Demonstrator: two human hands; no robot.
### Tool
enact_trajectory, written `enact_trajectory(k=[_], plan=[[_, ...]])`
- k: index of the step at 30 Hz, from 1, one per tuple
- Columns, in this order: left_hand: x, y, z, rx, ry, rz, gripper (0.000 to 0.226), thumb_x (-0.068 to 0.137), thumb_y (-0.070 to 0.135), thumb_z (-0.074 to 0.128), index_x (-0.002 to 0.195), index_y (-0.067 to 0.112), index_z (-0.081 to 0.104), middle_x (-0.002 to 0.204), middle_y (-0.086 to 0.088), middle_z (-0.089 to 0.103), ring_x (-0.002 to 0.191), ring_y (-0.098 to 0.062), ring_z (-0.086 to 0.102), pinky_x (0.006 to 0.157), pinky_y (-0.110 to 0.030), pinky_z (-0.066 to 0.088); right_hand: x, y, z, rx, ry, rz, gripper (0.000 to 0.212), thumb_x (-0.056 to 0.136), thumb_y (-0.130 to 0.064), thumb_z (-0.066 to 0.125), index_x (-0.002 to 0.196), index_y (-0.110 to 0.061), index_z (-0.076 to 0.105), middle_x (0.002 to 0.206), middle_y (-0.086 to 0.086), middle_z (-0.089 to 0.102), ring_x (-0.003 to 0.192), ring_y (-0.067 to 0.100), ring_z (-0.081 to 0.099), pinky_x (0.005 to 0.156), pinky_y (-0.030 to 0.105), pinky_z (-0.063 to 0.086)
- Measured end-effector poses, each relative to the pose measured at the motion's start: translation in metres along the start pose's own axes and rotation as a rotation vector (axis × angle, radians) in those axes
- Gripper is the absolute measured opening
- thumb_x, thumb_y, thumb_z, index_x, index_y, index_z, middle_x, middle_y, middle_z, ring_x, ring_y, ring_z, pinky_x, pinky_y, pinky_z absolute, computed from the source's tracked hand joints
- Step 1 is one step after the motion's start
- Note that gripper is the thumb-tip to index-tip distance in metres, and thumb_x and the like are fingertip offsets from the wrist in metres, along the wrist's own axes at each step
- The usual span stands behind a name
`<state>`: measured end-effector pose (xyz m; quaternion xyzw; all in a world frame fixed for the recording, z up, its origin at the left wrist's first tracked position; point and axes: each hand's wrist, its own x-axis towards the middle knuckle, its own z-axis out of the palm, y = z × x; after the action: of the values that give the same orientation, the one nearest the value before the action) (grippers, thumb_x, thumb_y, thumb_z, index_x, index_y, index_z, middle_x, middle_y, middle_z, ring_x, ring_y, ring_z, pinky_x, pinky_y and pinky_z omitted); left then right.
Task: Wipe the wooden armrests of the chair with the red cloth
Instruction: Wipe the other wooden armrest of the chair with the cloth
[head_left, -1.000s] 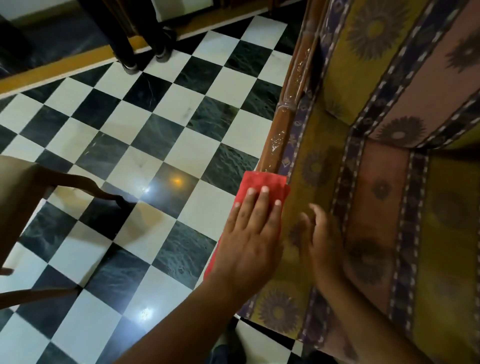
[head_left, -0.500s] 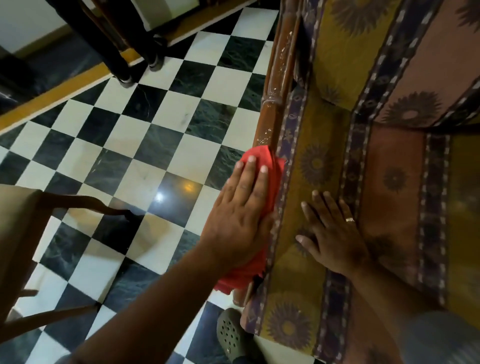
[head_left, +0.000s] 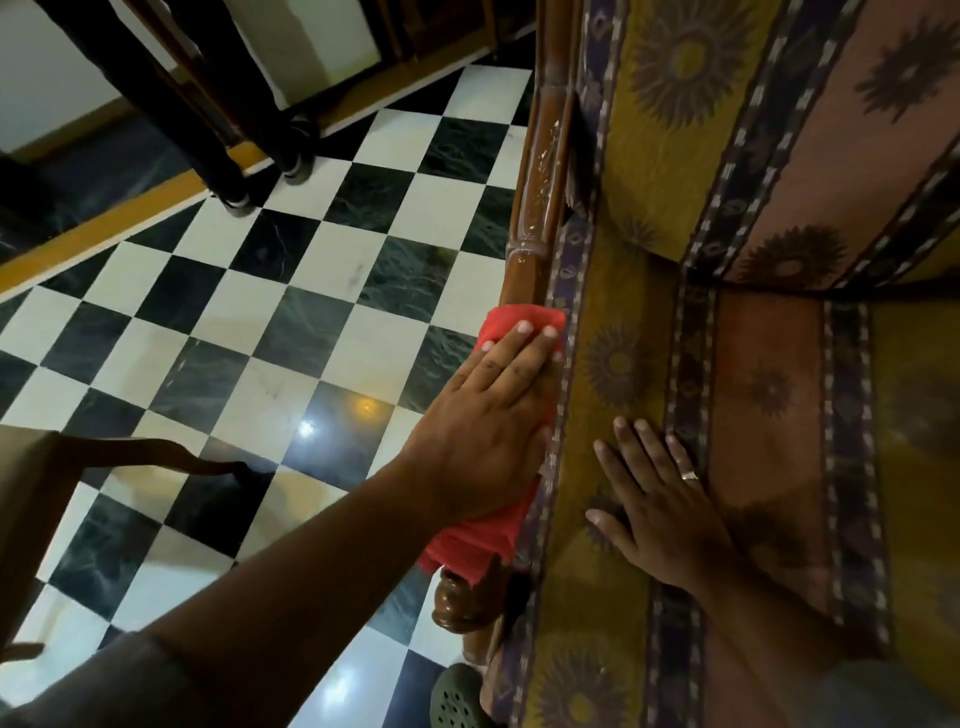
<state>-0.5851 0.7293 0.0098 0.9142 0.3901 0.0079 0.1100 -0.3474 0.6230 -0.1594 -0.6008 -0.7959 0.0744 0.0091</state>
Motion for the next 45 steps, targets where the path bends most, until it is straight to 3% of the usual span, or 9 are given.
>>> enact_trajectory(k=[5, 7, 11, 16, 21, 25, 36, 40, 45], plan=[[0.012, 0.013, 0.001, -0.419, 0.123, -0.369, 0.074, 0.101, 0.049, 0.032, 0.16, 0.018, -0.001, 0.169, -0.002, -0.008, 0.156, -0.019, -0.006, 0.127, -0.041, 0.01, 0.0, 0.0, -0.002, -0.004, 0.012, 0.011, 0.081, 0.094, -0.07, 0.034, 0.157, -0.019, 0.025, 0.167, 0.01, 0.013, 0.155, 0.03, 0.011, 0.121, 0.054, 0.018], [0.008, 0.019, 0.004, -0.417, 0.138, -0.424, 0.075, 0.1, 0.051, 0.03, 0.159, 0.02, -0.004, 0.168, 0.001, -0.011, 0.155, -0.016, -0.009, 0.126, -0.036, 0.006, 0.001, 0.0, -0.001, 0.001, 0.018, 0.009, 0.081, 0.094, -0.07, 0.033, 0.157, -0.019, 0.025, 0.168, 0.01, 0.013, 0.155, 0.029, 0.011, 0.121, 0.054, 0.018], [-0.031, 0.031, 0.011, -0.313, 0.088, -0.36, 0.073, 0.102, 0.051, 0.027, 0.158, 0.023, -0.009, 0.165, 0.006, -0.022, 0.153, -0.011, -0.019, 0.122, -0.029, -0.008, -0.001, 0.001, 0.001, 0.013, 0.035, 0.001, 0.082, 0.094, -0.07, 0.033, 0.158, -0.02, 0.021, 0.168, 0.01, 0.012, 0.154, 0.03, 0.012, 0.121, 0.055, 0.02], [-0.082, 0.053, 0.018, -0.215, 0.055, -0.252, 0.071, 0.103, 0.048, 0.032, 0.159, 0.018, 0.0, 0.168, -0.003, -0.008, 0.155, -0.022, -0.014, 0.122, -0.045, 0.0, 0.001, 0.003, 0.003, 0.003, 0.028, 0.004, 0.082, 0.095, -0.071, 0.028, 0.158, -0.02, 0.018, 0.168, 0.011, 0.01, 0.155, 0.032, 0.01, 0.121, 0.055, 0.018], [-0.051, 0.041, 0.011, -0.002, -0.024, -0.166, 0.079, 0.099, 0.057, 0.03, 0.158, 0.011, 0.006, 0.167, -0.011, 0.0, 0.155, -0.032, -0.006, 0.124, -0.047, 0.002, 0.0, 0.001, 0.007, 0.012, 0.037, -0.007, 0.083, 0.094, -0.07, 0.032, 0.158, -0.018, 0.02, 0.168, 0.012, 0.01, 0.154, 0.032, 0.01, 0.121, 0.056, 0.017], [-0.019, 0.029, 0.012, 0.04, 0.004, -0.173, 0.088, 0.095, 0.066, 0.031, 0.159, 0.014, 0.002, 0.168, -0.008, -0.002, 0.155, -0.025, -0.011, 0.122, -0.043, -0.007, -0.001, -0.001, 0.004, 0.006, 0.066, -0.005, 0.082, 0.094, -0.069, 0.037, 0.157, -0.018, 0.024, 0.167, 0.012, 0.013, 0.154, 0.031, 0.012, 0.121, 0.056, 0.019], [0.015, 0.014, 0.002, -0.411, 0.129, -0.405, 0.087, 0.099, 0.058, 0.04, 0.157, 0.021, -0.012, 0.168, 0.002, -0.017, 0.155, -0.016, -0.01, 0.126, -0.044, 0.012, 0.0, -0.001, 0.003, -0.013, 0.072, 0.003, 0.081, 0.094, -0.069, 0.037, 0.156, -0.018, 0.027, 0.168, 0.01, 0.012, 0.155, 0.029, 0.011, 0.12, 0.055, 0.02], [-0.02, 0.032, 0.013, -0.211, 0.111, -0.337, 0.084, 0.098, 0.064, 0.027, 0.158, 0.017, -0.009, 0.168, -0.005, -0.015, 0.154, -0.019, -0.019, 0.125, -0.044, 0.003, -0.001, -0.001, 0.001, 0.007, 0.081, 0.0, 0.082, 0.094, -0.069, 0.038, 0.156, -0.017, 0.027, 0.167, 0.011, 0.013, 0.155, 0.029, 0.011, 0.12, 0.055, 0.021], [-0.009, 0.022, 0.005, 0.122, -0.03, -0.038, 0.089, 0.09, 0.066, 0.034, 0.158, 0.012, 0.013, 0.168, -0.011, 0.009, 0.156, -0.03, -0.004, 0.125, -0.048, 0.003, -0.001, -0.002, 0.0, 0.007, 0.073, -0.003, 0.081, 0.095, -0.068, 0.036, 0.156, -0.017, 0.028, 0.167, 0.012, 0.014, 0.154, 0.03, 0.013, 0.121, 0.055, 0.02]])
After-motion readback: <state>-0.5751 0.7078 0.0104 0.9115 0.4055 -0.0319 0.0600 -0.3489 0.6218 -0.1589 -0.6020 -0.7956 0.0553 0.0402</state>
